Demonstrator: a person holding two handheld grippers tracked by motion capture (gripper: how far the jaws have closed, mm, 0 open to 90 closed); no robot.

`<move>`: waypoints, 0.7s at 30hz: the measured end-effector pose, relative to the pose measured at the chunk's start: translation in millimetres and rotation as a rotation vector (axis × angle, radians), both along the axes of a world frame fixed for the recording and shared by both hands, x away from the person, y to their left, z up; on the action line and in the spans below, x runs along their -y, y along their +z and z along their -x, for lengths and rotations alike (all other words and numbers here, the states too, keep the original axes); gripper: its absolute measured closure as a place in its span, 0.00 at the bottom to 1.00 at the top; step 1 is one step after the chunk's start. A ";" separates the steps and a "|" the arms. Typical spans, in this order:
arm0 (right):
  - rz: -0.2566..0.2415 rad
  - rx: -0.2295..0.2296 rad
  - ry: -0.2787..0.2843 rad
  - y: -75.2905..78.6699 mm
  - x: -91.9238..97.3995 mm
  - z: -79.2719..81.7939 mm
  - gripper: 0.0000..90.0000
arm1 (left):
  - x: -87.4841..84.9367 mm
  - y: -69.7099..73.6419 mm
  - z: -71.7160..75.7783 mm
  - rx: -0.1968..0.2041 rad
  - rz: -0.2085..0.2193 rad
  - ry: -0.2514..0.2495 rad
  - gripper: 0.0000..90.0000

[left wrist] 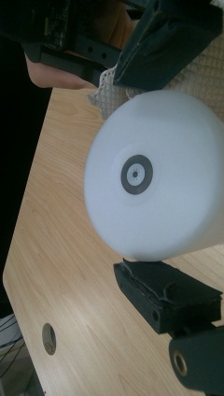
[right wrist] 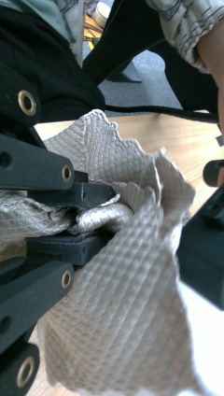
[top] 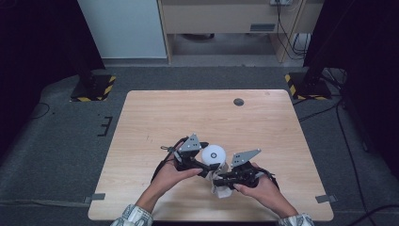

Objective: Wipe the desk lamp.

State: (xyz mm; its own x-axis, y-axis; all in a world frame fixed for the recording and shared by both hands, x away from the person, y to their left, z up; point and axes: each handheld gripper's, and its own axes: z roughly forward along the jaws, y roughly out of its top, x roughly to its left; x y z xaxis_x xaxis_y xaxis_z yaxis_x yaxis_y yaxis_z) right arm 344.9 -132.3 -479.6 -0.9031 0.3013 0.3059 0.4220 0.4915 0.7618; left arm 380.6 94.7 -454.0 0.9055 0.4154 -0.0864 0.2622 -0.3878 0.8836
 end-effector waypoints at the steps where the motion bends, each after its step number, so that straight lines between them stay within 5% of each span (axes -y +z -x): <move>1: 0.013 -0.014 -0.001 -5.2 -0.6 -1.5 0.88 | -0.1 0.0 -0.1 0.001 -0.001 -0.001 0.10; 13: 0.112 -0.052 -0.005 -24.3 -7.0 -4.9 0.88 | 0.3 -2.0 -0.2 -0.004 -0.018 -0.002 0.10; 21: 0.046 -0.011 -0.004 -8.5 -3.5 -1.1 0.88 | 0.4 -1.9 0.0 -0.003 -0.021 -0.001 0.10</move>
